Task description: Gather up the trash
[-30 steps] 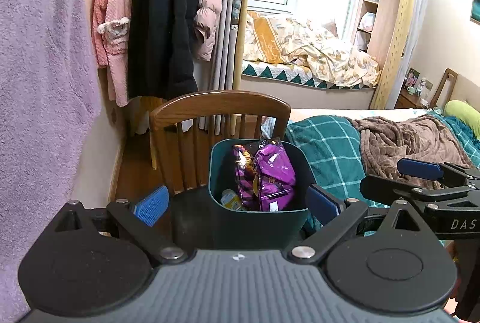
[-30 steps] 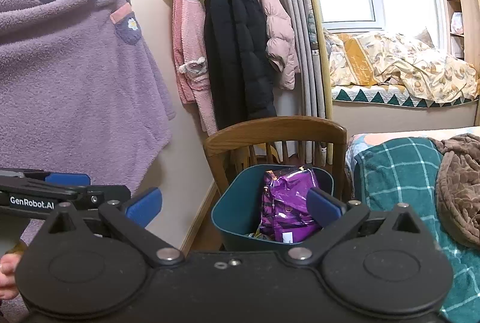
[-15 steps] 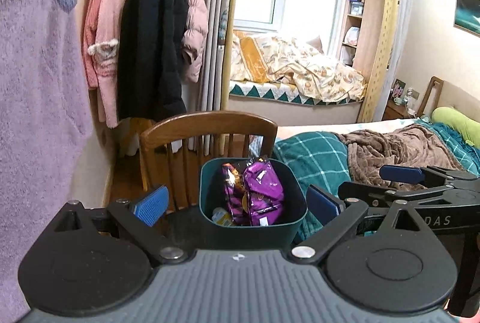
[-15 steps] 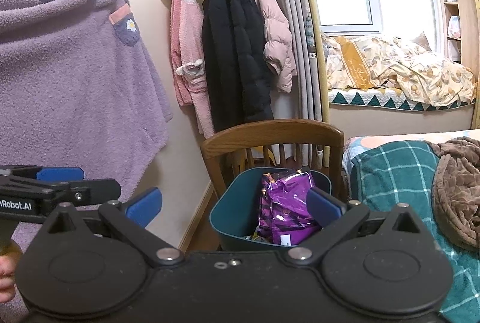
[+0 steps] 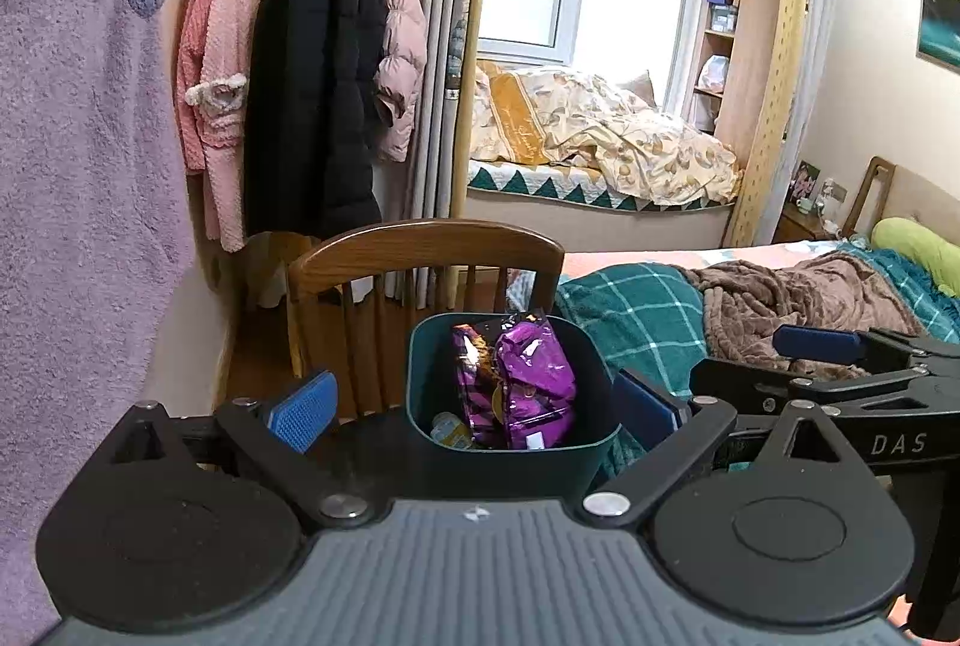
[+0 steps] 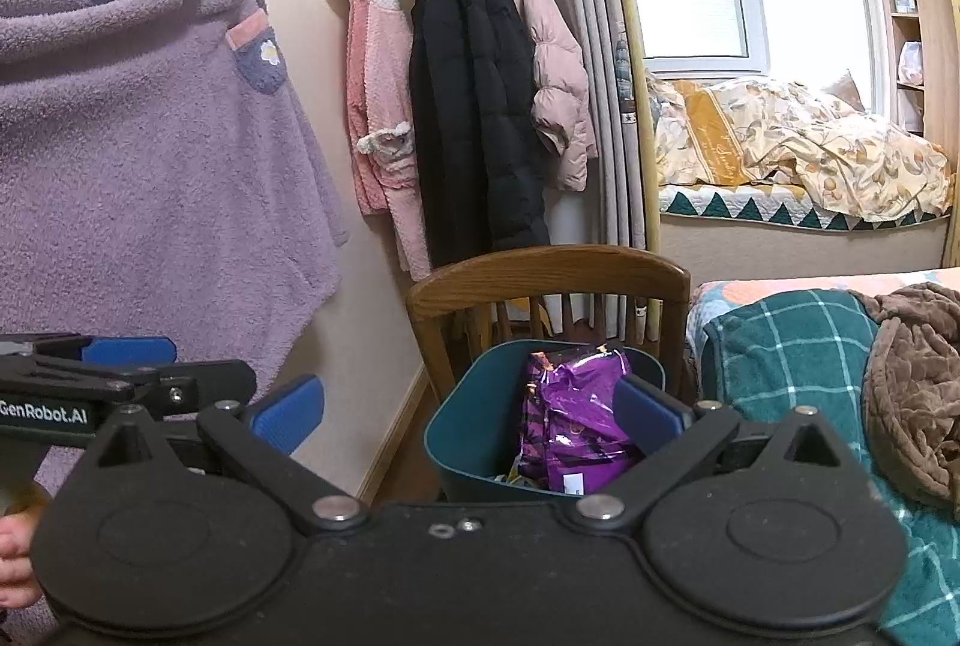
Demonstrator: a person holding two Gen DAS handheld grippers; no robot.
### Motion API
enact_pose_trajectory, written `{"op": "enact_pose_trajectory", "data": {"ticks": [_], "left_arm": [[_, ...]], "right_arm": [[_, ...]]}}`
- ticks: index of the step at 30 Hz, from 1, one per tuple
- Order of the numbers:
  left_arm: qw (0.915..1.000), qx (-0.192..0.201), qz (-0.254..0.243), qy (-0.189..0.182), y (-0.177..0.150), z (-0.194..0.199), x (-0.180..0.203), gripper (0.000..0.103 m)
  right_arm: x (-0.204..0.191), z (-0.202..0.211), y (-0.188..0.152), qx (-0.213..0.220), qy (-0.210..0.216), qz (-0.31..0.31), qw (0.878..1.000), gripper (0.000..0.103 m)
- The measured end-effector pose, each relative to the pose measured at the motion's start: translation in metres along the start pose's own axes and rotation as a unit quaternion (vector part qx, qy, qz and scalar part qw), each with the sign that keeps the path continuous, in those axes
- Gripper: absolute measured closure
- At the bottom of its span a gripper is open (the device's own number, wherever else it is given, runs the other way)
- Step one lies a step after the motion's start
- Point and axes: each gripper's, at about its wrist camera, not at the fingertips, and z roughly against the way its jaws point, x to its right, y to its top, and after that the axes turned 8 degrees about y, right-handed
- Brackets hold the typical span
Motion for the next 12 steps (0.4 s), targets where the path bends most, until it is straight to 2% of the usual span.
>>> {"op": "enact_pose_trajectory", "data": {"ticks": [12], "left_arm": [[0.9998,-0.016,-0.001,-0.009,-0.0057,-0.0064,-0.0017,0.004]], "right_arm": [[-0.0034,-0.0007,-0.0013,-0.006,0.0,0.002,1.0,0.0]]}}
